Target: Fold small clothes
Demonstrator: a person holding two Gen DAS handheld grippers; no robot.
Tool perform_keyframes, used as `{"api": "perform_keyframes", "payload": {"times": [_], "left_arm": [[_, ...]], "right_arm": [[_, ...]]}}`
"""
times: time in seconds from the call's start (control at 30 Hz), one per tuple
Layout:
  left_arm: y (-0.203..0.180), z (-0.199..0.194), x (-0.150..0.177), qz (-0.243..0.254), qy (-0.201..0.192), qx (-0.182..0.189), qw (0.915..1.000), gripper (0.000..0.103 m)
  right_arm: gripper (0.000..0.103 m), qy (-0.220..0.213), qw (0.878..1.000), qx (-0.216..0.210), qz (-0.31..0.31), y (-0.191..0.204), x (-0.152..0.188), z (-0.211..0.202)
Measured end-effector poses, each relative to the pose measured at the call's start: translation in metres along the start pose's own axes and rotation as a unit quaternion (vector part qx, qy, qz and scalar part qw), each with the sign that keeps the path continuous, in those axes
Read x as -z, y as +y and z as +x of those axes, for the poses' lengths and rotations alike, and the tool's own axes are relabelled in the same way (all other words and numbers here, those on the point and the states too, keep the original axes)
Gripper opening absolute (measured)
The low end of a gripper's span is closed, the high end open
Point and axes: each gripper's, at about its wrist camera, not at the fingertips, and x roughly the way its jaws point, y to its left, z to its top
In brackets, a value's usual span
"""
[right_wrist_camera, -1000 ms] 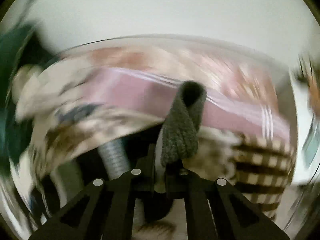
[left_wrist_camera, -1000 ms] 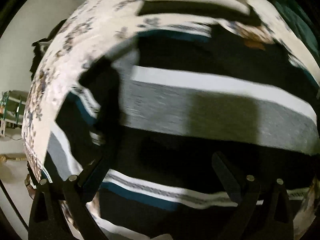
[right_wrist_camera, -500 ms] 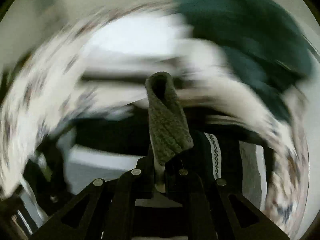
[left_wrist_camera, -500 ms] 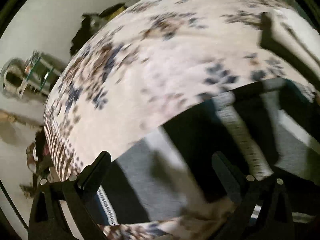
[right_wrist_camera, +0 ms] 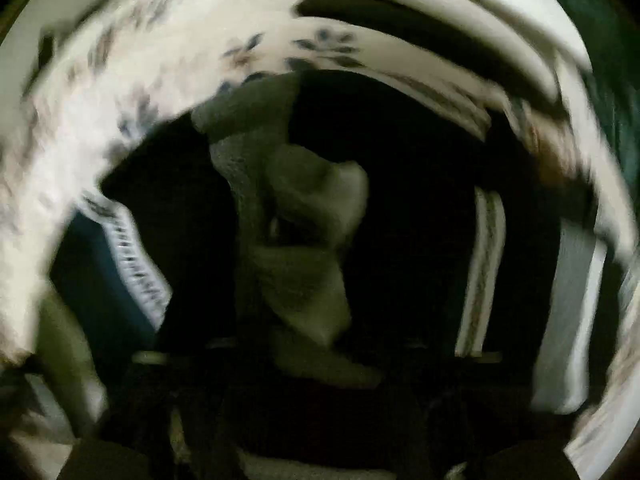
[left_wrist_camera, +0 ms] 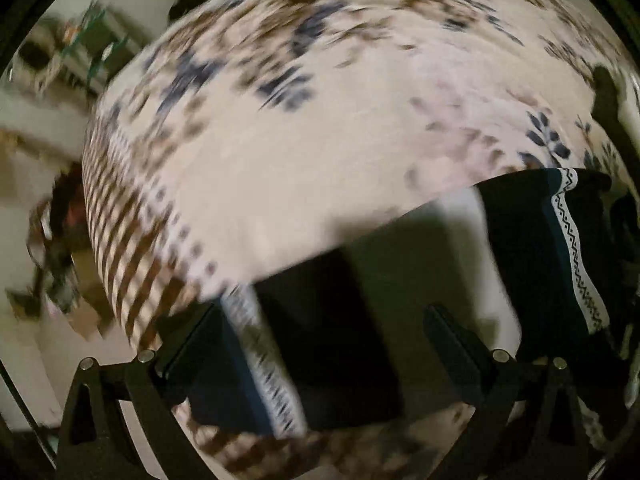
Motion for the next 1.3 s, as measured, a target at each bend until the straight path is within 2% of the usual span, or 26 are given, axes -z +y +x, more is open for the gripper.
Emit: {"api": "perform_keyframes", "payload": {"times": [0.03,0.13,0.23,0.3,0.37,0.43,0.5,0.57,0.6,0.63,0.7,0.83,0.87,0.93,1.0,1.03,1.07,1.1,1.17,1.27,1.3], "left_arm": [[0.007,0.000,0.005,-0.006,0.009,0.005,0.9999,0.103],[0.036,0.006,0.032,-0.038,0.058,0.027,0.9972,0.103],[0.061,0.018,0.060,-0.098,0.116,0.074,0.9856,0.103],[0.075,0.033,0.078,-0.160,0.151,0.115,0.9689,0.103],[0.078,0.050,0.084,-0.188,0.172,0.128,0.9585,0.103],[0.083,0.073,0.084,-0.230,0.191,0.147,0.9430,0.103],[0.095,0.085,0.078,-0.303,0.185,0.168,0.9196,0.102],[0.111,0.083,0.070,-0.370,0.151,0.168,0.9013,0.089],[0.117,0.077,0.065,-0.392,0.130,0.155,0.8975,0.066],[0.120,0.072,0.058,-0.397,0.116,0.137,0.9000,0.036],[0.119,0.064,0.045,-0.386,0.090,0.125,0.9095,0.009],[0.093,0.034,0.020,-0.312,0.032,0.098,0.9443,0.007],[0.081,0.020,0.012,-0.279,0.009,0.089,0.9560,0.007],[0.059,-0.007,0.002,-0.224,-0.031,0.076,0.9712,0.007],[0.036,-0.030,-0.007,-0.173,-0.066,0.063,0.9806,0.007],[0.029,-0.038,-0.008,-0.149,-0.085,0.058,0.9835,0.007],[0.022,-0.045,-0.007,-0.125,-0.104,0.051,0.9854,0.007],[0.000,-0.062,-0.008,-0.090,-0.128,0.046,0.9867,0.007],[-0.025,-0.080,-0.012,-0.042,-0.158,0.048,0.9855,0.007],[-0.094,-0.115,-0.010,0.043,-0.196,0.077,0.9767,0.007],[-0.134,-0.129,-0.004,0.085,-0.203,0.096,0.9707,0.007]], "right_arm": [[0.072,0.002,1.000,-0.018,0.023,-0.011,0.011,-0.006],[0.073,0.008,0.997,-0.008,0.071,-0.044,0.041,-0.017],[0.073,0.018,0.994,0.018,0.104,-0.060,0.060,-0.025],[0.073,0.020,0.992,0.033,0.117,-0.068,0.070,-0.025],[0.073,0.023,0.989,0.050,0.137,-0.078,0.080,-0.022],[0.073,0.035,0.984,0.053,0.164,-0.085,0.090,-0.014],[0.073,0.039,0.982,0.077,0.168,-0.084,0.095,-0.008],[0.073,0.029,0.978,0.129,0.160,-0.077,0.096,-0.006],[0.073,0.024,0.977,0.144,0.159,-0.075,0.095,-0.007],[0.073,0.019,0.976,0.151,0.158,-0.075,0.095,-0.008],[0.073,0.009,0.976,0.156,0.153,-0.074,0.095,-0.010],[0.073,-0.006,0.975,0.182,0.126,-0.069,0.087,-0.007],[0.073,-0.009,0.975,0.189,0.119,-0.071,0.086,-0.008],[0.073,-0.006,0.974,0.201,0.108,-0.070,0.075,-0.005],[0.073,-0.004,0.974,0.202,0.105,-0.079,0.070,-0.008],[0.073,-0.004,0.975,0.198,0.106,-0.083,0.050,-0.011],[0.073,-0.004,0.976,0.192,0.107,-0.086,0.043,-0.013],[0.073,-0.002,0.977,0.184,0.109,-0.088,0.037,-0.015],[0.073,0.000,0.979,0.162,0.122,-0.102,0.030,-0.023],[0.073,-0.006,0.979,0.142,0.147,-0.135,0.028,-0.037],[0.073,-0.006,0.978,0.135,0.157,-0.149,0.030,-0.041]]}}
